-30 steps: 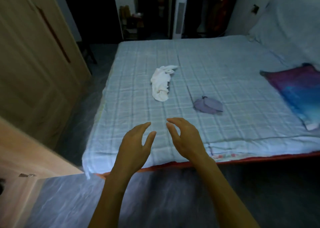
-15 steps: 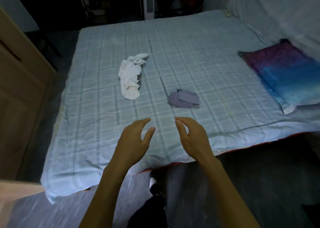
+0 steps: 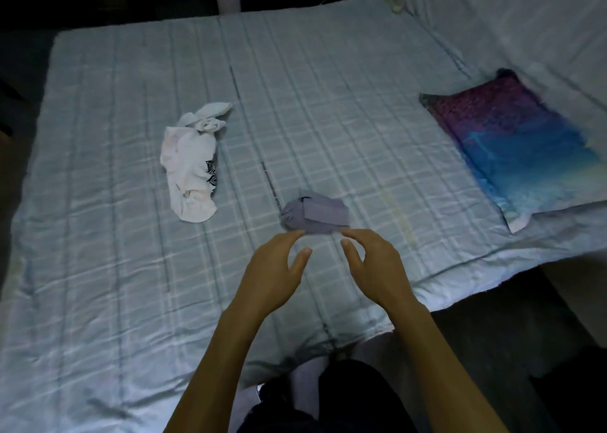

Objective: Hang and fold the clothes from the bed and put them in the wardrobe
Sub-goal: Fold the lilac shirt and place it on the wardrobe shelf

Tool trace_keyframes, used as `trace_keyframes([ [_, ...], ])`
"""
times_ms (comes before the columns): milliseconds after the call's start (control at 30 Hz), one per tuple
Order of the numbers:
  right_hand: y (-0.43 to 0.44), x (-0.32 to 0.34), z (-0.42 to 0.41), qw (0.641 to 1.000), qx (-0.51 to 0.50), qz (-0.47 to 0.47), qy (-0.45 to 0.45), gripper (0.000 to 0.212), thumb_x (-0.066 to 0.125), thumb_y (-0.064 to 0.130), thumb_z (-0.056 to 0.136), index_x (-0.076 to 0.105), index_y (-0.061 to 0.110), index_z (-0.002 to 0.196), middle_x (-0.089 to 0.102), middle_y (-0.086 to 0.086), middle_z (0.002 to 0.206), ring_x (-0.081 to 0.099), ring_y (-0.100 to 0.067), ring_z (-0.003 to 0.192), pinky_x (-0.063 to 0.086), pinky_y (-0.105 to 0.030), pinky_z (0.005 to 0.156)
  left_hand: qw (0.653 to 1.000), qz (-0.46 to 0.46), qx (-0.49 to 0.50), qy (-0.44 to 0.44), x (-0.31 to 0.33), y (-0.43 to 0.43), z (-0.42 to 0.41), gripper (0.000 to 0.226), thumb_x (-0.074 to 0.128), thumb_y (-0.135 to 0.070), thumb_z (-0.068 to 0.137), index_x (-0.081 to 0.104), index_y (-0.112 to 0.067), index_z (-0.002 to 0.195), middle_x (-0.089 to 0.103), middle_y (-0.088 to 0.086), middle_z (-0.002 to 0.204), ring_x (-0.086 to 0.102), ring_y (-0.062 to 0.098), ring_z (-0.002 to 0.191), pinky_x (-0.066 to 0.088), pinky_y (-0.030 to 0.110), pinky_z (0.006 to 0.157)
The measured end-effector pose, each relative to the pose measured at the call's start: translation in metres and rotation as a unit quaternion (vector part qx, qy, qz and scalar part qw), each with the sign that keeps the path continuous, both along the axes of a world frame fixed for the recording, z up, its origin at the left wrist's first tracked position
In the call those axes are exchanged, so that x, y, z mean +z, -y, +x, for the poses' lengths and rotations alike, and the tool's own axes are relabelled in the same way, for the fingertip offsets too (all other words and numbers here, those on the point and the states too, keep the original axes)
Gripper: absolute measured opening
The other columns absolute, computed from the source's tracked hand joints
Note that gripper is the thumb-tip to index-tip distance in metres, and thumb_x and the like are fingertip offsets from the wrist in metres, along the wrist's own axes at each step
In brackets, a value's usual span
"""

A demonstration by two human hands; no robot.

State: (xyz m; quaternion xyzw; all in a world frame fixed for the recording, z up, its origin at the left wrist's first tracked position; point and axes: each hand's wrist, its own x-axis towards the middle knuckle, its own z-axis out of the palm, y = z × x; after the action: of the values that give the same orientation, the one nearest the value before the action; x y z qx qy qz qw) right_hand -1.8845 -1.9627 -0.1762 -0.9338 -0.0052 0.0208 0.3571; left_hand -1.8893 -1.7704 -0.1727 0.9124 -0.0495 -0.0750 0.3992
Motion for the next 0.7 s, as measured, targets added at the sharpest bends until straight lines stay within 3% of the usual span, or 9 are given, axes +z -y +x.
trace_keyframes([
  [133, 0.025, -0.034, 0.045, 0.999, 0.003, -0.013, -0.045, 0.030, 0.052, 0.028, 0.096, 0.062, 0.013, 0.120, 0.063, -0.004, 0.119, 0.058, -0.018, 0.109, 0.033, -0.014, 0.089, 1.000, 0.003, 0.003, -0.016, -0.022, 0.024, 0.044, 0.045, 0.048, -0.037, 0.096, 0.049, -0.016, 0.135, 0.053, 0.002, 0.136, 0.049, 0.015, 0.122, 0.026, 0.010, 0.092],
  [367, 0.063, -0.097, 0.134, 0.992, 0.059, 0.005, -0.107, 0.029, 0.053, 0.022, 0.095, 0.060, 0.011, 0.121, 0.064, -0.010, 0.115, 0.059, -0.024, 0.103, 0.036, -0.017, 0.082, 0.997, 0.031, 0.027, -0.073, -0.065, 0.070, 0.113, 0.037, 0.053, -0.025, 0.096, 0.054, -0.011, 0.130, 0.058, 0.008, 0.128, 0.053, 0.021, 0.115, 0.024, 0.006, 0.083],
  [467, 0.068, -0.135, 0.169, 0.987, 0.084, -0.001, -0.138, 0.031, 0.056, 0.017, 0.093, 0.058, 0.007, 0.122, 0.063, -0.014, 0.114, 0.059, -0.028, 0.102, 0.041, -0.027, 0.085, 0.994, 0.060, 0.020, -0.091, -0.100, 0.080, 0.143, 0.037, 0.051, -0.026, 0.096, 0.052, -0.014, 0.131, 0.060, 0.009, 0.124, 0.056, 0.023, 0.109, 0.032, 0.015, 0.084],
  [633, 0.050, -0.198, 0.210, 0.979, 0.101, 0.003, -0.175, 0.035, 0.060, 0.015, 0.089, 0.056, 0.001, 0.121, 0.061, -0.017, 0.114, 0.059, -0.031, 0.103, 0.044, -0.033, 0.088, 0.986, 0.111, 0.016, -0.123, -0.168, 0.085, 0.184, 0.041, 0.056, -0.020, 0.086, 0.055, -0.005, 0.124, 0.063, 0.017, 0.113, 0.061, 0.033, 0.096, 0.048, 0.035, 0.077],
  [700, 0.040, -0.226, 0.223, 0.976, 0.104, -0.016, -0.190, 0.039, 0.057, 0.019, 0.087, 0.055, 0.000, 0.121, 0.059, -0.020, 0.117, 0.056, -0.035, 0.108, 0.044, -0.038, 0.093, 0.986, 0.112, 0.011, -0.122, -0.194, 0.088, 0.199, 0.040, 0.059, -0.013, 0.084, 0.056, -0.003, 0.123, 0.063, 0.019, 0.111, 0.062, 0.033, 0.093, 0.046, 0.030, 0.071],
])
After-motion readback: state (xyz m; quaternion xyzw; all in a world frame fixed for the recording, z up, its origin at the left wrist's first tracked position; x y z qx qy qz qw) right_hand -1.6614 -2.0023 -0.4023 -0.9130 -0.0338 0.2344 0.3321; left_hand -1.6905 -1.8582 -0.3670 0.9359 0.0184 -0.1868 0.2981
